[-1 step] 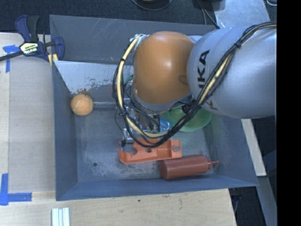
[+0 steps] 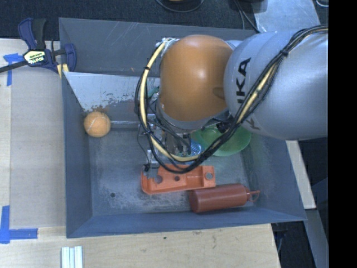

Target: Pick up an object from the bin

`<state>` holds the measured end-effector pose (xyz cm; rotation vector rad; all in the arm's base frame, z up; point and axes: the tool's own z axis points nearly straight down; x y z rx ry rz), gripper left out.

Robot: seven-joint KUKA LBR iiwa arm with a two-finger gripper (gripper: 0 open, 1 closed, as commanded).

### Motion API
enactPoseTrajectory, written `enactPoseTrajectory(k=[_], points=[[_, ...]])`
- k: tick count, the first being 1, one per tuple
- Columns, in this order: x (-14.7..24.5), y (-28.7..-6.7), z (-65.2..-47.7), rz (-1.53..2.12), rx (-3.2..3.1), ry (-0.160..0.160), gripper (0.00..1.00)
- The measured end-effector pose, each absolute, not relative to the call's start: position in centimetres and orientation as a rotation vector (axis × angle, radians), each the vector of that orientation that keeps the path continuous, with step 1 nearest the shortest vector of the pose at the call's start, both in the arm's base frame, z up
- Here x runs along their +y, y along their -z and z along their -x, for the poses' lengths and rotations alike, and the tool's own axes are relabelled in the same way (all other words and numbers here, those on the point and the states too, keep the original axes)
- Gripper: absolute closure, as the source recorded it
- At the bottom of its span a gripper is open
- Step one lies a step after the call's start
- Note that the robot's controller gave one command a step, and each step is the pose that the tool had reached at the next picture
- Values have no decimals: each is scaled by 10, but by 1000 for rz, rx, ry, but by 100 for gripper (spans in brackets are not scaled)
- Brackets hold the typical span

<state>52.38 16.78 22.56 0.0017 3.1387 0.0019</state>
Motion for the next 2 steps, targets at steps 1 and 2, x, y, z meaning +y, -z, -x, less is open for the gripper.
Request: enactPoseTrajectory(k=[1,2], points=[[53,-66,-522,-185,3147,4,0],[79,-161,-549,65,3132,-3,0]])
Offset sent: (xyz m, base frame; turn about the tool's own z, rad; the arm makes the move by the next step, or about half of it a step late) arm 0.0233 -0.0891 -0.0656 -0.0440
